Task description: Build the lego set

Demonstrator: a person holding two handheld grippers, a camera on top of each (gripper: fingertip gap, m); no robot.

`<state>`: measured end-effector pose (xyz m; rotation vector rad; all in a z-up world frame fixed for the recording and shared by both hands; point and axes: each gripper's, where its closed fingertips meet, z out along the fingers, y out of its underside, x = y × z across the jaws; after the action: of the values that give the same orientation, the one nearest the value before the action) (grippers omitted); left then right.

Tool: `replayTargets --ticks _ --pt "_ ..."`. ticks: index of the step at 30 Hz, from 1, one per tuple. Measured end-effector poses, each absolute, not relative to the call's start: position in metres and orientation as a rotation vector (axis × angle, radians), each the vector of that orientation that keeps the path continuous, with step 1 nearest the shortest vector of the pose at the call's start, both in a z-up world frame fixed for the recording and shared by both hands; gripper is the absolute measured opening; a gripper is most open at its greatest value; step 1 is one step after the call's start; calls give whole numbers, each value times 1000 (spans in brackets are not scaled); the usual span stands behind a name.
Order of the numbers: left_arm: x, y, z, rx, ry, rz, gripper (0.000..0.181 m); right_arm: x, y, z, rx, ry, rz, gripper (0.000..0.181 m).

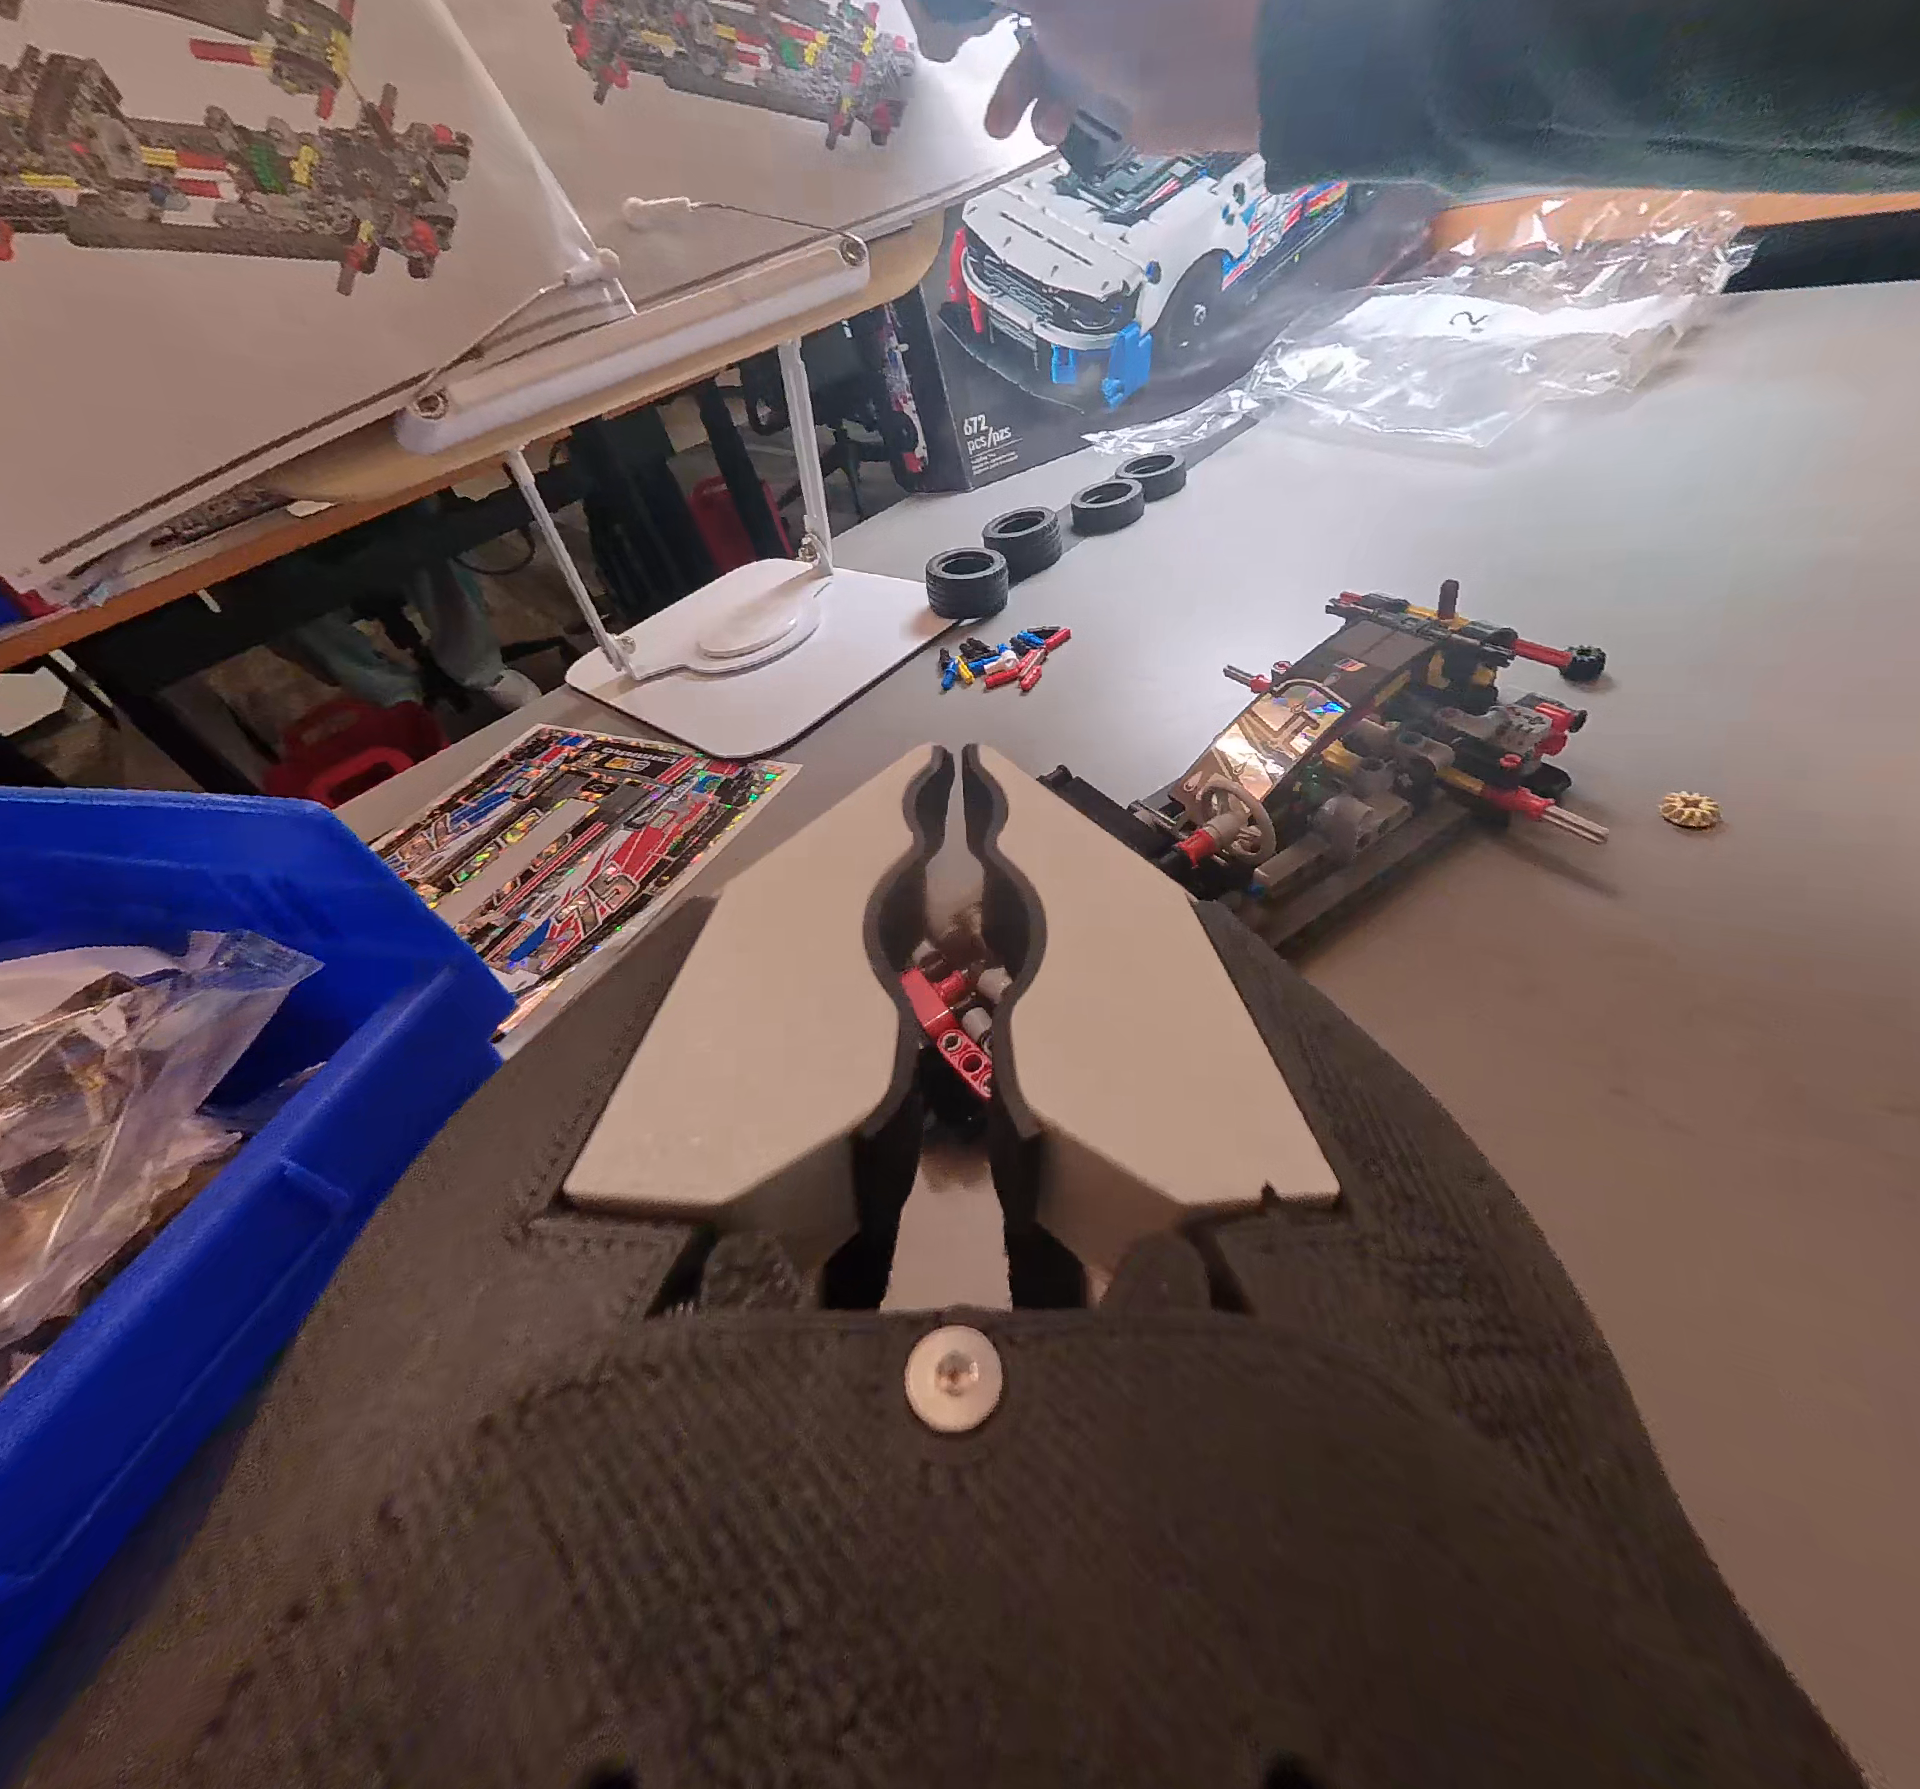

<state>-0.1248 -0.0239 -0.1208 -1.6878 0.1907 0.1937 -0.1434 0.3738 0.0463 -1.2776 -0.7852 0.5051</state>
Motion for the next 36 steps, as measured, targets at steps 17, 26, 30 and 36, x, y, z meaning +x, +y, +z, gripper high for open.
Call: replayTargets --ticks 17,26,30,36 --pt "-121 -21 -130 -1727 208 146 0 -144 374 29 -1305 -882 473 0" --pt "-121 -21 -132 -1733 204 139 0 -134 363 12 -1302 -915 522 0" --pt "-121 -21 -134 -1739 210 146 0 -135 365 6 -1305 -941 508 0" --pt "-123 -22 -133 -1738 197 145 0 -127 349 9 -1280 -971 565 0"
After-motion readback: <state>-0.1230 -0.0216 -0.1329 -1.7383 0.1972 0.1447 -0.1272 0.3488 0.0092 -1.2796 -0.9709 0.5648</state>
